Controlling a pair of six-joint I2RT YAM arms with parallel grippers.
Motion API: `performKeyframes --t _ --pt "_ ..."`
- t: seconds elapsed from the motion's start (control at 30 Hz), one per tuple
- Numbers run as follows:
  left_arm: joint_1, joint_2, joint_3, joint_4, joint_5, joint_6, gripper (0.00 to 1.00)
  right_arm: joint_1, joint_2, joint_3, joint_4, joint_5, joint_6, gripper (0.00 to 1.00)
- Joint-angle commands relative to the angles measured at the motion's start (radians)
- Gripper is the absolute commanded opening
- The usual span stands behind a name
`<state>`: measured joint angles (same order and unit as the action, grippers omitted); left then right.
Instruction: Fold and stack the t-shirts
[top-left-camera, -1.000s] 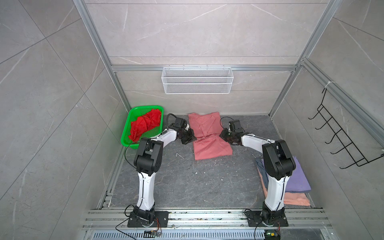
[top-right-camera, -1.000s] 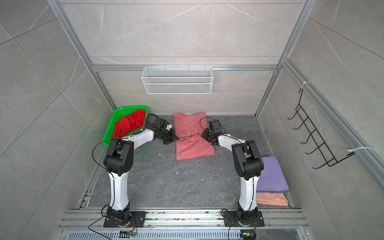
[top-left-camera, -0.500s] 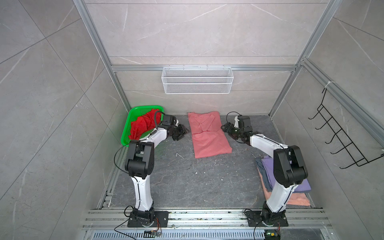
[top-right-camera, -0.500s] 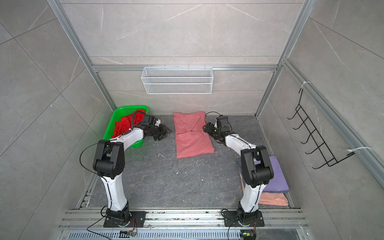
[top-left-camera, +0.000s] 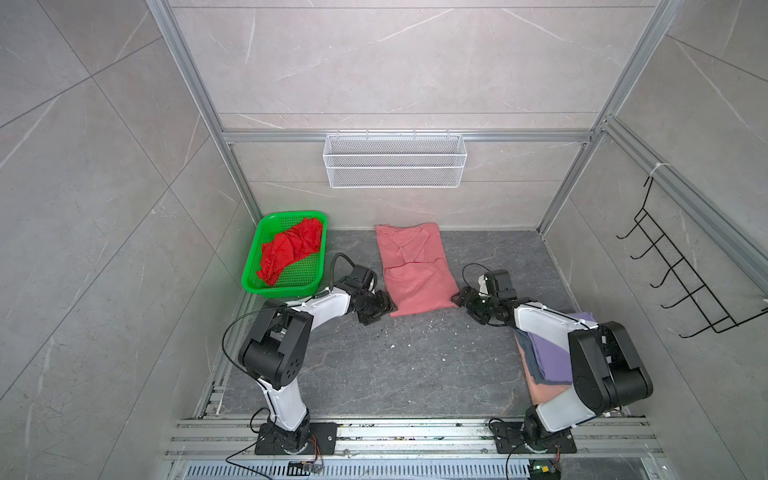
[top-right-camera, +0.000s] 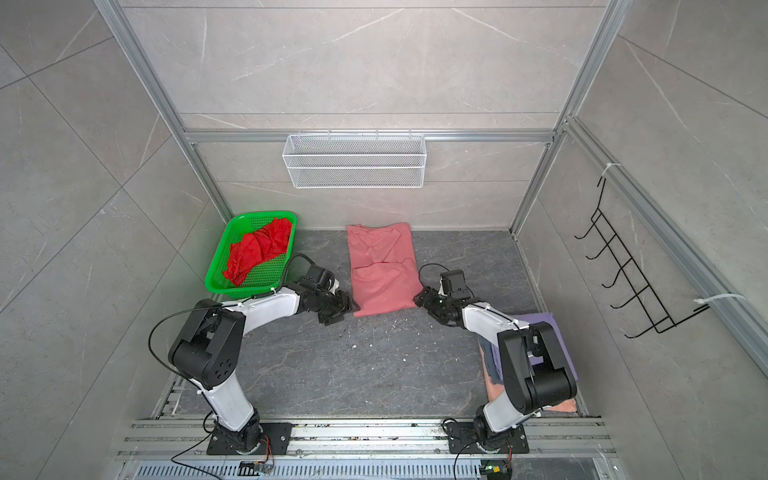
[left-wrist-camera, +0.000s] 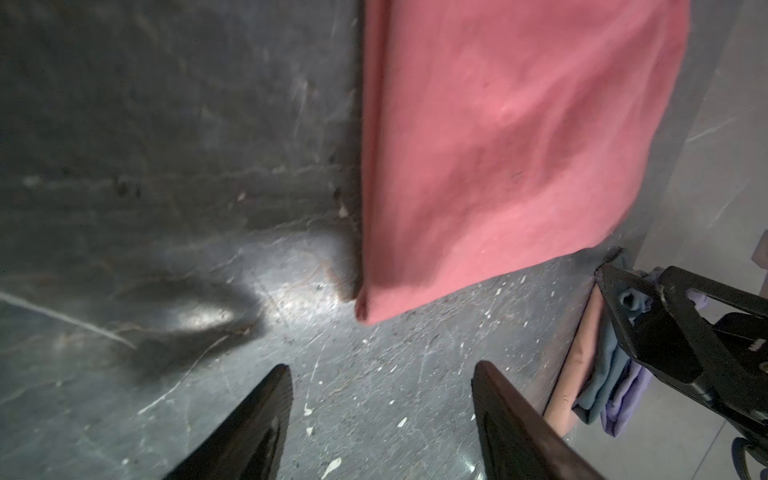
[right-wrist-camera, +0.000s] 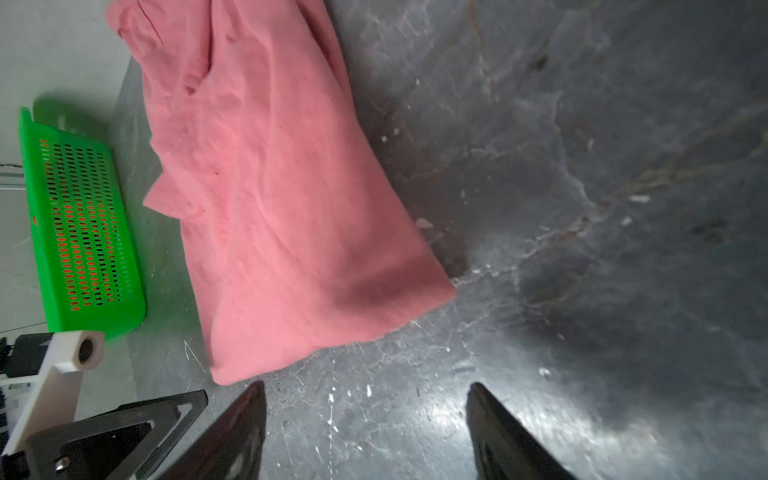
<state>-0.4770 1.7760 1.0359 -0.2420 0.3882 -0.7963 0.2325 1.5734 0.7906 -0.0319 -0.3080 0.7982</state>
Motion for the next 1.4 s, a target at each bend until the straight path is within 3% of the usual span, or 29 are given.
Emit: performKeyframes --t 0.0,0.23,0.43,0.53,0.63,0.7,0.8,1.03,1.2,1.37 --pt "-0.006 -0.021 -0.052 0.13 -0.022 -0.116 0.7 0.004 0.039 -0.032 0.119 -0.033 0.068 0.75" --pt "-0.008 0.067 -0.109 0.366 -0.001 -0.277 0.64 0.003 0.155 -0.062 0.277 0.004 0.186 0.71" --pt "-0.024 0.129 -0.097 0.445 0.04 -0.345 0.51 0.004 0.224 -0.052 0.342 0.079 0.215 0.64" --pt "-0.03 0.147 -0.092 0.471 0.047 -0.358 0.37 0.004 0.259 -0.025 0.349 0.084 0.214 0.45" --pt "-0.029 0.154 -0.09 0.503 0.058 -0.361 0.15 0.003 0.269 -0.005 0.338 0.081 0.178 0.18" --pt "-0.03 0.139 -0.089 0.507 0.074 -0.343 0.01 0.004 0.242 0.001 0.314 0.063 0.134 0.09" --pt "-0.031 0.083 -0.108 0.451 0.089 -0.293 0.0 0.008 0.156 -0.004 0.217 0.018 0.043 0.02" --pt "-0.069 -0.201 -0.262 0.203 0.114 -0.205 0.0 0.063 -0.182 -0.099 -0.192 0.009 -0.098 0.02" --pt "-0.201 -0.435 -0.354 0.031 0.052 -0.244 0.0 0.236 -0.517 -0.207 -0.426 0.096 -0.005 0.01" --pt "-0.235 -0.604 -0.333 -0.068 0.016 -0.259 0.0 0.357 -0.706 -0.18 -0.543 0.14 0.076 0.01"
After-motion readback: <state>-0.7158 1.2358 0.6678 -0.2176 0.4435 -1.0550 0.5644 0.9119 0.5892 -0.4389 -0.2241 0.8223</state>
